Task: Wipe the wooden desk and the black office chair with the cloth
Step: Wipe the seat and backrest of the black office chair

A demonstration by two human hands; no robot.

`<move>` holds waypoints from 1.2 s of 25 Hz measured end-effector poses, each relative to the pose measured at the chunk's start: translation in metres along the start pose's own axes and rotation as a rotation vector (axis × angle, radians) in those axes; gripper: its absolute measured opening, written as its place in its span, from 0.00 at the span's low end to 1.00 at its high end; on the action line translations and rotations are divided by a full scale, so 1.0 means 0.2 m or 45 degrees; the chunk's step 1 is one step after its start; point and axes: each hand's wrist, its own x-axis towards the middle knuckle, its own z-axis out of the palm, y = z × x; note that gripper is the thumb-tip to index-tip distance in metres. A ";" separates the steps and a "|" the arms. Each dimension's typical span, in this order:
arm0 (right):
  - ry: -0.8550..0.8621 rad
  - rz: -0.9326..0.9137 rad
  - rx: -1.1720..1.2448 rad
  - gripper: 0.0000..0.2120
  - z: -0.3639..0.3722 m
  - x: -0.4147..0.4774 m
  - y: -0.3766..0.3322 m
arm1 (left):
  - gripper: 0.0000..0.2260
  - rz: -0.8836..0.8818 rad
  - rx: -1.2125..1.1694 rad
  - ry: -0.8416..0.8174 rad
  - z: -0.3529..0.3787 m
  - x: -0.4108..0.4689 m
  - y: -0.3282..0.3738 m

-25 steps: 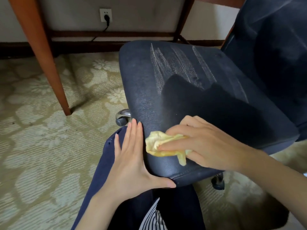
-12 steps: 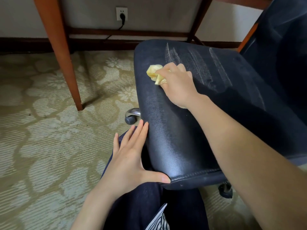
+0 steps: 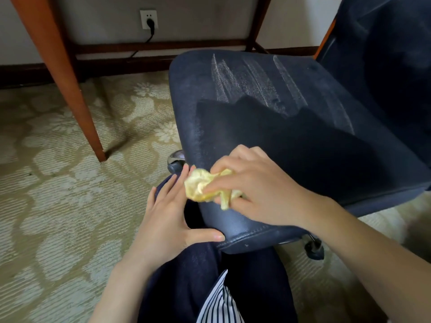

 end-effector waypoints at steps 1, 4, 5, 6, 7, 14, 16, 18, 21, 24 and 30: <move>-0.023 -0.027 0.010 0.15 0.00 -0.05 -0.01 | 0.55 0.002 -0.010 -0.007 -0.01 0.00 -0.01; -0.089 -0.151 0.025 0.19 -0.02 -0.16 -0.01 | 0.54 0.048 -0.080 -0.043 -0.01 0.00 -0.03; -0.092 -0.177 0.014 0.20 -0.03 -0.17 0.00 | 0.54 0.062 -0.098 -0.049 0.00 -0.01 -0.04; -0.081 -0.179 -0.007 0.20 -0.04 -0.16 0.02 | 0.54 0.076 -0.114 -0.049 0.00 -0.01 -0.04; -0.060 -0.159 -0.027 0.18 -0.04 -0.13 0.05 | 0.54 0.086 -0.131 -0.046 0.01 -0.01 -0.05; 0.001 0.025 -0.165 0.14 -0.04 0.31 0.20 | 0.53 0.048 -0.151 0.024 0.03 -0.03 -0.04; 0.021 0.110 -0.253 0.13 -0.03 0.47 0.22 | 0.52 0.034 -0.149 0.033 0.03 -0.04 -0.04; 0.026 0.249 -0.314 0.14 -0.01 0.63 0.22 | 0.50 0.012 -0.142 0.040 0.01 -0.05 -0.04; 0.015 0.382 -0.417 0.14 0.03 0.77 0.19 | 0.45 -0.020 -0.054 0.068 -0.05 -0.07 -0.07; -0.084 0.249 -0.455 0.14 0.05 0.74 0.12 | 0.32 -0.039 0.003 0.159 -0.08 -0.09 -0.10; -0.236 -0.143 -0.497 0.13 0.08 0.29 -0.12 | 0.21 -0.055 -0.099 0.345 -0.11 -0.11 -0.13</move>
